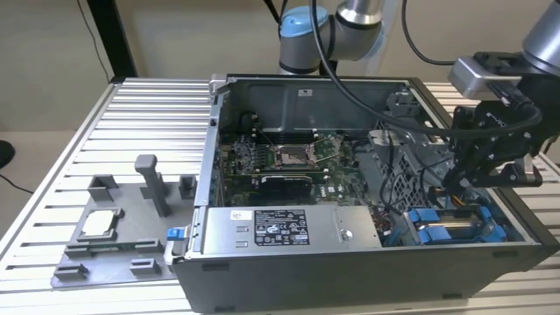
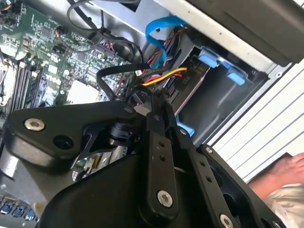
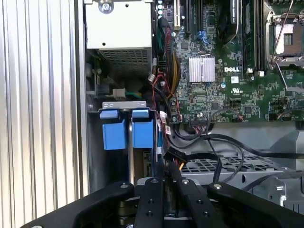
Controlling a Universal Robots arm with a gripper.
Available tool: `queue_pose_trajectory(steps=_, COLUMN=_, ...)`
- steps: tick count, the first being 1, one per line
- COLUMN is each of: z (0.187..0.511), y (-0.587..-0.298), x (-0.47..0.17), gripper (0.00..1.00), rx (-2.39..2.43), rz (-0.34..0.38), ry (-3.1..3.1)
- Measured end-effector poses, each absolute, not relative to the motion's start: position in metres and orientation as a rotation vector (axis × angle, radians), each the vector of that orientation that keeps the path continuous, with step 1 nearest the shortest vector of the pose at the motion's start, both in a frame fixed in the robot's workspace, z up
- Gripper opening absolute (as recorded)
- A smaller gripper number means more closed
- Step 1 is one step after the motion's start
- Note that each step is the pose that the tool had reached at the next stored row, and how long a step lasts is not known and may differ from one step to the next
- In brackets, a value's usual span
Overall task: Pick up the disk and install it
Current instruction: 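Insert the second disk wire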
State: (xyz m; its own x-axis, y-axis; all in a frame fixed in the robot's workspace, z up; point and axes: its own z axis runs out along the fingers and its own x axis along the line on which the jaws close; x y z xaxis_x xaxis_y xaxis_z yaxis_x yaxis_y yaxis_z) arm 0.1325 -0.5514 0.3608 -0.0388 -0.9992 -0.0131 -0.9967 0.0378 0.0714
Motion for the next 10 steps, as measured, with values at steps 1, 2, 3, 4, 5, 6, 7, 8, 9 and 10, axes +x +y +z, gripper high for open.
queue_pose_trajectory(steps=1, z=0.3609, y=-0.5514, x=0.1295, gripper=0.00, rx=2.151, rz=-0.090, ry=-2.235)
queue_pose_trajectory(steps=2, z=0.3608, y=-0.5515, x=0.1274, gripper=0.00, rx=2.151, rz=-0.088, ry=-2.236)
queue_pose_trajectory(steps=3, z=0.3608, y=-0.5517, x=0.1261, gripper=0.00, rx=2.150, rz=-0.087, ry=-2.237)
queue_pose_trajectory(steps=4, z=0.3608, y=-0.5520, x=0.1255, gripper=0.00, rx=2.148, rz=-0.086, ry=-2.239)
queue_pose_trajectory(steps=5, z=0.3609, y=-0.5525, x=0.1255, gripper=0.00, rx=2.147, rz=-0.085, ry=-2.241)
queue_pose_trajectory(steps=6, z=0.3609, y=-0.5530, x=0.1255, gripper=0.00, rx=2.145, rz=-0.086, ry=-2.243)
queue_pose_trajectory(steps=7, z=0.3608, y=-0.5536, x=0.1255, gripper=0.00, rx=2.143, rz=-0.086, ry=-2.245)
queue_pose_trajectory(steps=8, z=0.3608, y=-0.5542, x=0.1255, gripper=0.00, rx=2.142, rz=-0.086, ry=-2.247)
queue_pose_trajectory(steps=9, z=0.3608, y=-0.5549, x=0.1255, gripper=0.00, rx=2.143, rz=-0.087, ry=-2.249)
queue_pose_trajectory(steps=10, z=0.3608, y=-0.5557, x=0.1254, gripper=0.00, rx=2.145, rz=-0.089, ry=-2.251)
